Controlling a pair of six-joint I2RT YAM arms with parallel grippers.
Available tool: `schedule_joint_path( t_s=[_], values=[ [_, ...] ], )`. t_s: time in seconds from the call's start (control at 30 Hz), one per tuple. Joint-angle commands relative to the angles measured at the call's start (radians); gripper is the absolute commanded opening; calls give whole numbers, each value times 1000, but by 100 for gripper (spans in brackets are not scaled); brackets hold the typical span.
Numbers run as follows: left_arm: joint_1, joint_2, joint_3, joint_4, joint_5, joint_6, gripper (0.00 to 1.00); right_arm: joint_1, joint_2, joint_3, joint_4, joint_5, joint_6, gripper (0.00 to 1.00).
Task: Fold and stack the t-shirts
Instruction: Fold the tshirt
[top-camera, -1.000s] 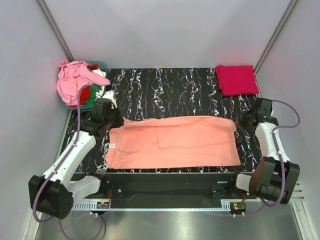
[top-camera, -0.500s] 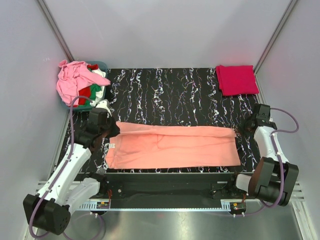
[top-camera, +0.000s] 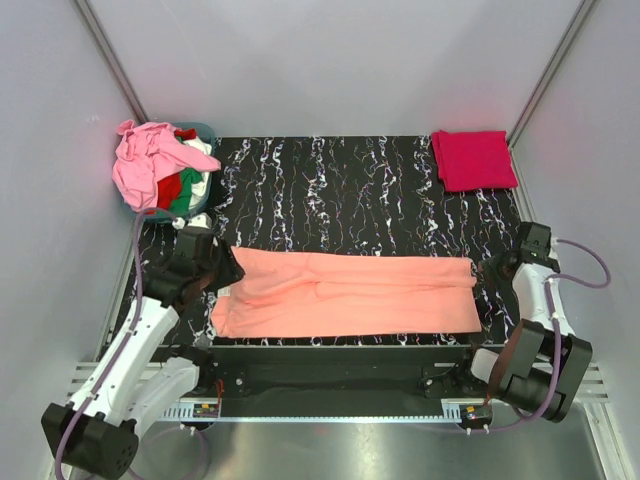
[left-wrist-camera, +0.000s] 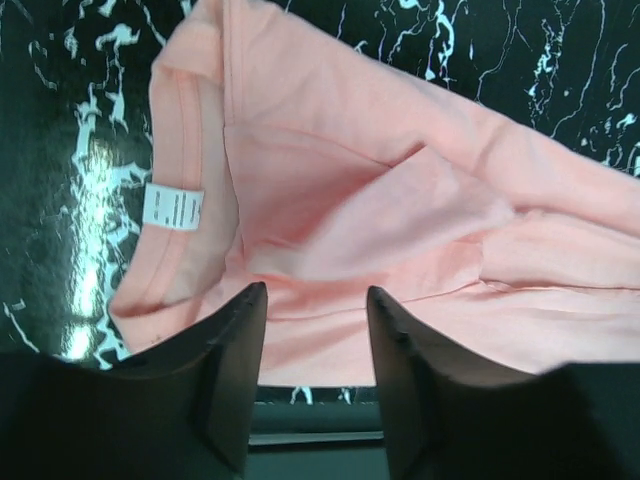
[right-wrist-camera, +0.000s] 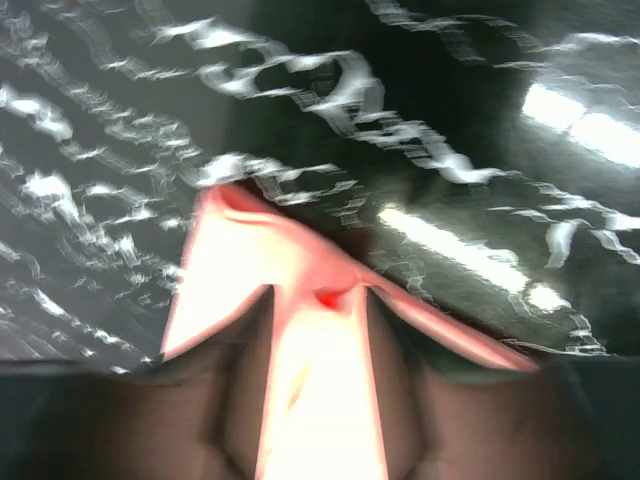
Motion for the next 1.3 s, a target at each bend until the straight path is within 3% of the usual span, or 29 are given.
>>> schedule_joint_path(
  t_s=[0.0, 0.07, 0.27, 0.43, 0.6, 0.87, 1.27],
  values=[
    [-11, -80, 42, -89, -33, -75, 52, -95, -22, -51, 17, -43, 53, 52],
    [-11, -109, 44, -116, -40, -92, 53, -158, -19, -80, 37, -95, 57, 61],
    [-11, -165, 16, -54, -53, -86, 57, -187, -8, -71, 55, -146, 35, 63],
    [-14, -57, -36, 63, 7, -62, 51, -186, -115, -76, 78, -186, -33, 62],
    [-25, 55, -71, 147, 13, -47, 51, -160, -163, -84, 140, -353, -77, 58],
    [-48, 177, -76, 250, 29, -39, 49, 148, 30, 28, 120, -269, -114, 49],
    [-57, 269, -226, 350, 12, -64, 45, 213, 393, 79, 144, -326, -174, 37]
  ],
)
